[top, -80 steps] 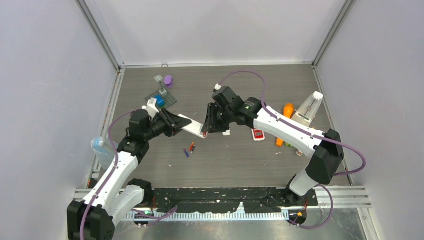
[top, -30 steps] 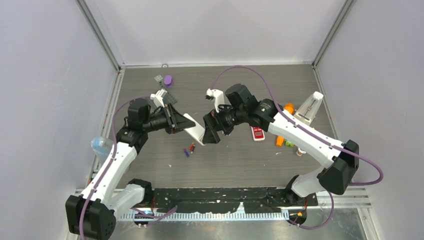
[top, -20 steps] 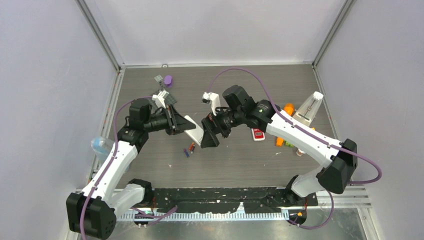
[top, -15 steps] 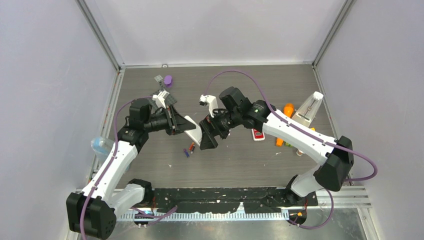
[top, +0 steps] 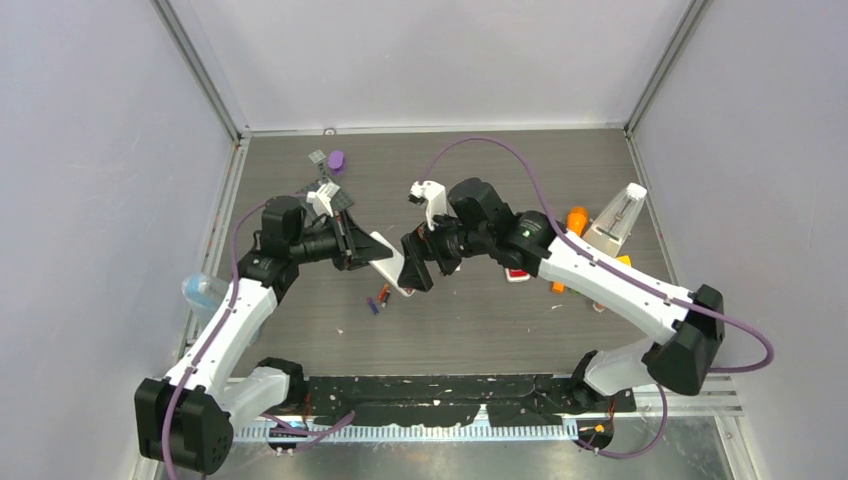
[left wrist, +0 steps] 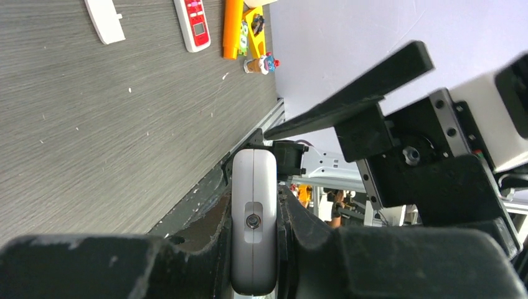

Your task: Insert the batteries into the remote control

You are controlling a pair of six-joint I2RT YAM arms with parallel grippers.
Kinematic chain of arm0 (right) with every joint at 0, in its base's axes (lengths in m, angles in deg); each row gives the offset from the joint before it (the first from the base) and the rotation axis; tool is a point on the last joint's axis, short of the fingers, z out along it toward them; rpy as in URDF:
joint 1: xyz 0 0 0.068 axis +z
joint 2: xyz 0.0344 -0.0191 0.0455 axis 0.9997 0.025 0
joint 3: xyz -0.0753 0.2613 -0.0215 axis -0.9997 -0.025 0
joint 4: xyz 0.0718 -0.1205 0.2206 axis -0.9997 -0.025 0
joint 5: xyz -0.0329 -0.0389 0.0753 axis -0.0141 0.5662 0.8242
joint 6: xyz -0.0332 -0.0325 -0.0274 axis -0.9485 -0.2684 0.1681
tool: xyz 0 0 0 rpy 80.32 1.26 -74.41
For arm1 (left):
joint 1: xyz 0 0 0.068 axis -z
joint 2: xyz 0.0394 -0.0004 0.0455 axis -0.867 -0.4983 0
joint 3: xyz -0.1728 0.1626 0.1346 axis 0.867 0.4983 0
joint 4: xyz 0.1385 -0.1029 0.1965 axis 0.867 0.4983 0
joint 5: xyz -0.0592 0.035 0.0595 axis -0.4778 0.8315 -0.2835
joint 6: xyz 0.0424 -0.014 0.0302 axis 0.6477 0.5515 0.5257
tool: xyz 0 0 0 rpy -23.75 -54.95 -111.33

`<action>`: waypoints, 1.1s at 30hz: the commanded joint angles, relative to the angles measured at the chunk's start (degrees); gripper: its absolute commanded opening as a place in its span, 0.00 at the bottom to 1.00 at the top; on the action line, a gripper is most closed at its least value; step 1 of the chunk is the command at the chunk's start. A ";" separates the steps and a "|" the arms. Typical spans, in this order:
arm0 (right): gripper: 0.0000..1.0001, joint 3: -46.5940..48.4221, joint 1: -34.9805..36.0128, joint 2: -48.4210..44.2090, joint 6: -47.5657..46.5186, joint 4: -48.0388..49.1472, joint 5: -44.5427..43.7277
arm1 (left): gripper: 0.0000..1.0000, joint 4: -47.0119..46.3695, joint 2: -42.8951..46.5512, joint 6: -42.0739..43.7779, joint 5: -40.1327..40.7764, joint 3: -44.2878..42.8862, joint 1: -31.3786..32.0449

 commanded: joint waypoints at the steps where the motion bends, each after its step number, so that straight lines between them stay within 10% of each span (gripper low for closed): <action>1: 0.99 -2.52 3.36 -7.18 0.18 8.26 -8.98 | 0.00 -4.14 0.45 -4.51 -0.09 0.82 0.12; 15: 0.87 -3.45 12.75 -9.20 -10.70 7.67 -19.55 | 0.00 -3.70 0.88 -8.14 1.07 1.13 0.08; 24: 0.82 -2.17 12.56 -5.14 0.34 5.55 -29.58 | 0.00 4.18 0.44 10.94 6.04 -4.54 0.04; 33: 0.93 -3.29 6.40 -3.61 4.13 9.85 -12.54 | 0.00 7.76 -3.73 22.89 -7.31 -10.59 0.10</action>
